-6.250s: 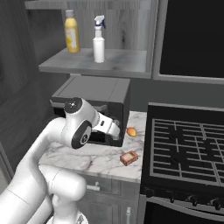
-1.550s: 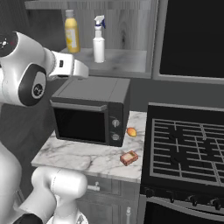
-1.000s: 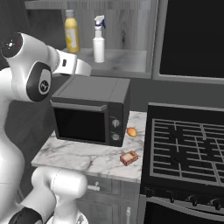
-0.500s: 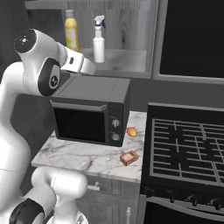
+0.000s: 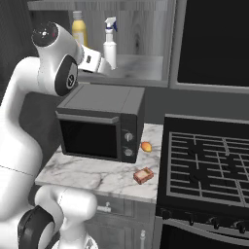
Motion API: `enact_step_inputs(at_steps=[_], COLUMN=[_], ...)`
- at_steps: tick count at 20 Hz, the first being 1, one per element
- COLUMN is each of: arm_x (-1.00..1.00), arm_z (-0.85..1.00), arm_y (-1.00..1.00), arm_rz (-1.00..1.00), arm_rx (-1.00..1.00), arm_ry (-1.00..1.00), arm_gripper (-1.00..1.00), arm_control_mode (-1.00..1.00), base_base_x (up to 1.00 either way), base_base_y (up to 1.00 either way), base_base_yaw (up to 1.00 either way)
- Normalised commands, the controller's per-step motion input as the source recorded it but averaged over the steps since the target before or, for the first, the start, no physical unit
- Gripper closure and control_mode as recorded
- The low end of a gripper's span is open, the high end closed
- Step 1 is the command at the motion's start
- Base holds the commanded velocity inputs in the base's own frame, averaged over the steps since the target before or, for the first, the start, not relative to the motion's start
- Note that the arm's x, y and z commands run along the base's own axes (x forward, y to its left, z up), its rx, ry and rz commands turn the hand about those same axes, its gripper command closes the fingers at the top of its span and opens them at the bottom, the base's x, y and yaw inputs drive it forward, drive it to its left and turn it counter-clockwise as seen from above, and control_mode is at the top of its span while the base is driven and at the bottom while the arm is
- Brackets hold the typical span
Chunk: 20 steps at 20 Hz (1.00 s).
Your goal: Pick the spray and bar soap from the cabinet and place them on the counter.
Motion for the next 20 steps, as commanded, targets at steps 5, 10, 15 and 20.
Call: enact_step_inputs(at_steps=[5, 10, 15, 20], arm_x=[0.14, 0.08, 0.08, 0.16], arm_z=[0.06, 0.02, -0.07, -0.20], arm_y=[0.00, 0.00, 0.00, 0.01], arm_rz=[0.06, 0.04, 0.00, 0.00], arm_rx=[-0.11, -0.11, -0.06, 0.00], arm_ry=[-0.01, -0.04, -0.10, -0.08], arm_gripper=[-1.00, -1.00, -1.00, -1.00], arm_control_mode=[-1.00, -1.00, -1.00, -1.00], base_base_x=[0.00, 0.00, 0.00, 0.00], base_base_y=[0.00, 0.00, 0.00, 0.00], base_base_yaw=[0.00, 0.00, 0.00, 0.00])
